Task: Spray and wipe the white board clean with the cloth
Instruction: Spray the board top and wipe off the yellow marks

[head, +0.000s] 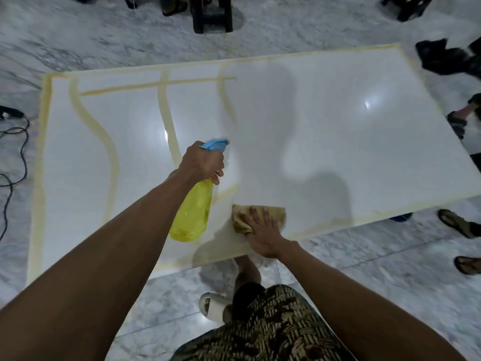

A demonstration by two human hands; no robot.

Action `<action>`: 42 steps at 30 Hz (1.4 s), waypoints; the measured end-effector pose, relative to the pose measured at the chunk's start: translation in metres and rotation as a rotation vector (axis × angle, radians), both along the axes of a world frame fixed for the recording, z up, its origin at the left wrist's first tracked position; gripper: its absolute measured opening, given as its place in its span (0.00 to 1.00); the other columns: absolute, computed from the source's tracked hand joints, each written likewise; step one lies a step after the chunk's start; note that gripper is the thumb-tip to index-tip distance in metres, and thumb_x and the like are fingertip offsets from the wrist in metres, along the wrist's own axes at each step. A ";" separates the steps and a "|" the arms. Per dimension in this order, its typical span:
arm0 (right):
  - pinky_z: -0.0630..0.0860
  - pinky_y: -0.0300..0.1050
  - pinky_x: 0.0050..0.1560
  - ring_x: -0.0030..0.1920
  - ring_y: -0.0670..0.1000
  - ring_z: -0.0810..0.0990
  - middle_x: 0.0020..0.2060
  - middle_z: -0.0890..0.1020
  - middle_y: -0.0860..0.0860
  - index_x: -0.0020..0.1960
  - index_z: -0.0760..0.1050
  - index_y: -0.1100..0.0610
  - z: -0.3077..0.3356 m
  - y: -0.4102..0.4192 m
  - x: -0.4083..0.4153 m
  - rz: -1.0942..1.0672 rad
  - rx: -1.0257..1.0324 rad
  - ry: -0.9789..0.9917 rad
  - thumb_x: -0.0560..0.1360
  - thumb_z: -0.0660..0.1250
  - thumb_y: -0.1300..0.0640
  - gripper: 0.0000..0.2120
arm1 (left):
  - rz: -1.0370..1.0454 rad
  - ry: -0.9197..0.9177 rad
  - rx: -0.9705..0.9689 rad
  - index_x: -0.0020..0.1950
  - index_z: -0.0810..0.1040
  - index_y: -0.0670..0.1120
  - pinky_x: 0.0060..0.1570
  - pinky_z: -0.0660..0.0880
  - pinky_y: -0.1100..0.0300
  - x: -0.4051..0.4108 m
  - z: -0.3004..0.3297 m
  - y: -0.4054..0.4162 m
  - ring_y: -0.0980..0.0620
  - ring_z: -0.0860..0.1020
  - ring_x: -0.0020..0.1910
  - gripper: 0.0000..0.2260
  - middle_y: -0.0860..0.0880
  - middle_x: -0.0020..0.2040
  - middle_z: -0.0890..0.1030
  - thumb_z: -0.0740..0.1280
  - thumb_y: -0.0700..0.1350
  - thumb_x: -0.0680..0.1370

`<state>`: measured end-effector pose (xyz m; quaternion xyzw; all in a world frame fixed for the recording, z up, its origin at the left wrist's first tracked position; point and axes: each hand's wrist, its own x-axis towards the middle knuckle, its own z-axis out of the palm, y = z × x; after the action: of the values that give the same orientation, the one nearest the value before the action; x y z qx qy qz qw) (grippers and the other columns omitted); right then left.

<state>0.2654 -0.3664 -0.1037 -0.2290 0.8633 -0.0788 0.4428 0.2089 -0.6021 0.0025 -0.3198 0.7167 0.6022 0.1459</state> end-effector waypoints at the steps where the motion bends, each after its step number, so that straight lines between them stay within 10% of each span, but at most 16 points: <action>1: 0.42 0.60 0.77 0.79 0.60 0.40 0.80 0.44 0.52 0.81 0.45 0.47 0.013 -0.003 -0.002 -0.055 -0.058 -0.105 0.84 0.47 0.50 0.27 | 0.007 0.002 0.001 0.68 0.79 0.38 0.26 0.79 0.56 0.000 0.004 -0.002 0.42 0.83 0.34 0.24 0.41 0.38 0.82 0.67 0.41 0.72; 5: 0.72 0.51 0.64 0.62 0.56 0.75 0.63 0.76 0.54 0.70 0.70 0.53 0.064 -0.018 -0.051 -0.357 -0.350 -0.316 0.84 0.55 0.55 0.17 | 0.029 0.046 -0.002 0.71 0.76 0.40 0.25 0.78 0.57 -0.013 0.028 -0.013 0.43 0.83 0.34 0.32 0.40 0.40 0.82 0.66 0.44 0.66; 8: 0.72 0.50 0.53 0.47 0.56 0.75 0.44 0.77 0.55 0.54 0.73 0.57 0.082 -0.042 -0.121 -0.704 -0.563 -0.449 0.84 0.54 0.53 0.12 | 0.030 0.093 -0.024 0.71 0.77 0.40 0.26 0.79 0.56 -0.042 0.042 -0.028 0.44 0.84 0.34 0.33 0.41 0.40 0.83 0.64 0.46 0.65; 14: 0.69 0.45 0.39 0.39 0.49 0.75 0.41 0.77 0.50 0.57 0.72 0.55 0.096 -0.140 -0.298 -0.584 -0.560 0.149 0.83 0.53 0.54 0.10 | 0.081 0.095 -0.045 0.68 0.78 0.39 0.25 0.78 0.57 -0.126 0.040 -0.072 0.43 0.83 0.34 0.30 0.42 0.38 0.82 0.64 0.46 0.67; 17: 0.75 0.49 0.56 0.56 0.59 0.79 0.61 0.78 0.57 0.74 0.65 0.55 0.073 -0.186 -0.390 -0.391 -0.542 0.420 0.82 0.55 0.56 0.20 | 0.095 0.100 -0.061 0.67 0.80 0.38 0.24 0.77 0.57 -0.169 0.029 -0.099 0.44 0.83 0.34 0.20 0.42 0.38 0.82 0.65 0.40 0.77; 21: 0.51 0.64 0.76 0.78 0.60 0.55 0.79 0.55 0.54 0.81 0.50 0.52 0.009 -0.243 -0.470 0.132 -0.126 0.534 0.82 0.53 0.53 0.28 | 0.142 0.088 -0.095 0.68 0.79 0.41 0.28 0.80 0.54 -0.219 0.003 -0.137 0.41 0.86 0.36 0.25 0.43 0.38 0.84 0.66 0.43 0.71; 25: 0.39 0.68 0.75 0.79 0.58 0.38 0.80 0.41 0.49 0.80 0.40 0.42 -0.051 -0.256 -0.474 0.333 -0.038 0.589 0.82 0.46 0.39 0.29 | 0.123 0.082 -0.141 0.67 0.82 0.46 0.31 0.82 0.52 -0.237 -0.020 -0.159 0.37 0.86 0.40 0.21 0.43 0.37 0.84 0.64 0.39 0.75; 36: 0.42 0.68 0.74 0.79 0.62 0.42 0.81 0.46 0.51 0.80 0.46 0.43 -0.062 -0.198 -0.374 0.368 -0.115 0.643 0.73 0.33 0.36 0.36 | 0.101 0.038 -0.137 0.66 0.81 0.50 0.23 0.78 0.57 -0.195 -0.029 -0.138 0.45 0.82 0.35 0.18 0.42 0.40 0.80 0.61 0.35 0.83; 42: 0.47 0.71 0.73 0.79 0.65 0.51 0.79 0.55 0.55 0.79 0.56 0.46 -0.066 -0.156 -0.273 0.356 -0.189 0.631 0.77 0.44 0.38 0.32 | 0.058 -0.006 -0.122 0.68 0.82 0.52 0.25 0.79 0.56 -0.130 -0.031 -0.099 0.43 0.83 0.37 0.19 0.42 0.40 0.82 0.62 0.36 0.82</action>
<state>-0.0074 -0.5223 -0.1695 -0.4282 0.8930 -0.0054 0.1388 0.0786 -0.7013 -0.0282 -0.3506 0.7422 0.5603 0.1108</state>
